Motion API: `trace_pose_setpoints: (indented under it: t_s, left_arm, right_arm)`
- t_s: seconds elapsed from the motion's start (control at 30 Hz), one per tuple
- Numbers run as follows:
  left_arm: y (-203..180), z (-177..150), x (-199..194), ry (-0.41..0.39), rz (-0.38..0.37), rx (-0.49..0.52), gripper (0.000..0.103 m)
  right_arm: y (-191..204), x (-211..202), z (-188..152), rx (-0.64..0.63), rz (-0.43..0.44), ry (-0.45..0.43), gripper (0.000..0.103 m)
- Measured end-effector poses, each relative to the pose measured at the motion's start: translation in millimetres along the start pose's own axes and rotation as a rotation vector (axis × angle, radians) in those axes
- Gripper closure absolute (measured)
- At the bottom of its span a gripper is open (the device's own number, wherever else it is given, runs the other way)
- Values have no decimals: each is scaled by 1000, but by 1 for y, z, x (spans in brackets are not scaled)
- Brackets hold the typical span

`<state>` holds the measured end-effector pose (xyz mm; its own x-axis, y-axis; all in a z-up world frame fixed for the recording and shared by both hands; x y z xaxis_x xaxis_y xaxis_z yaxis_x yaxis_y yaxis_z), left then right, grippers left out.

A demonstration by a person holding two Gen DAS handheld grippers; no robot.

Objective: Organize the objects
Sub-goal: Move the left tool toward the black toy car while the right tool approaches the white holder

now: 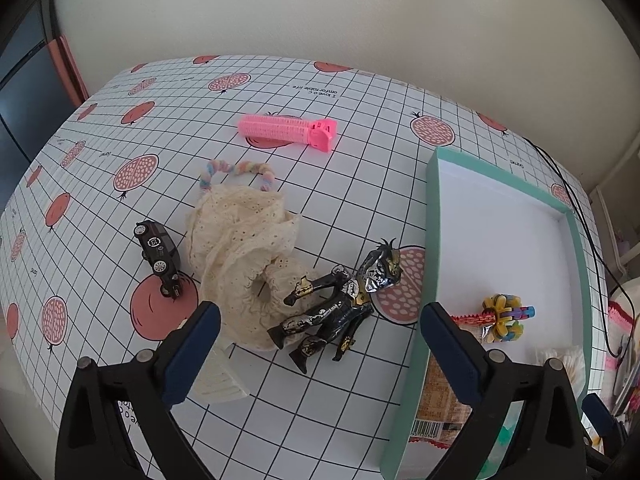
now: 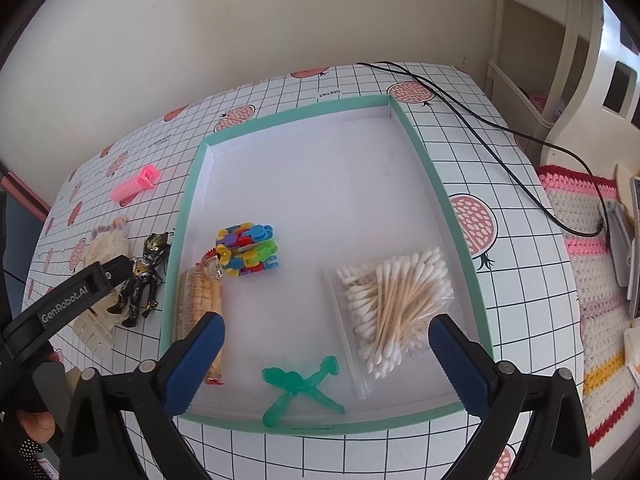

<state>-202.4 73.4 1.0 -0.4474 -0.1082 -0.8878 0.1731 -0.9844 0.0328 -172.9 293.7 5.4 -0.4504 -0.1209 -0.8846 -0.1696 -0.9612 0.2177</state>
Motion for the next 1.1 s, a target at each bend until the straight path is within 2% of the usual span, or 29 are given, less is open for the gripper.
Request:
trace_pose_setpoints:
  t_s: [0.27, 0.53, 0.83, 1.1]
  left_arm:
    - [-2, 1, -1, 9, -19, 16, 3]
    - [14, 19, -23, -21, -68, 12, 3]
    - [83, 35, -42, -53, -69, -94, 3]
    - [168, 31, -34, -30, -28, -228, 3]
  right_arm:
    - [6, -6, 1, -16, -10, -1, 0]
    - [36, -26, 16, -57, 0, -41, 0]
    - [92, -23, 14, -158, 23, -25, 0]
    - [152, -14, 6, -252, 58, -10, 0]
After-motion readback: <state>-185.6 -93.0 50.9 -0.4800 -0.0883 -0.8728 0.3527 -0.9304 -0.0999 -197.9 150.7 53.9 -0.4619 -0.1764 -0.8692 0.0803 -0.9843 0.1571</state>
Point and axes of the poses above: each gripper's, at about its wrist camera, not at the fingertips, and x roughly the way its jaws point, y to its left, z to its top, the point moved 7 cm from there along x, roughly the way its jaws point, and after that the axes turned 8 degrees about x, right-handed, at the moved point
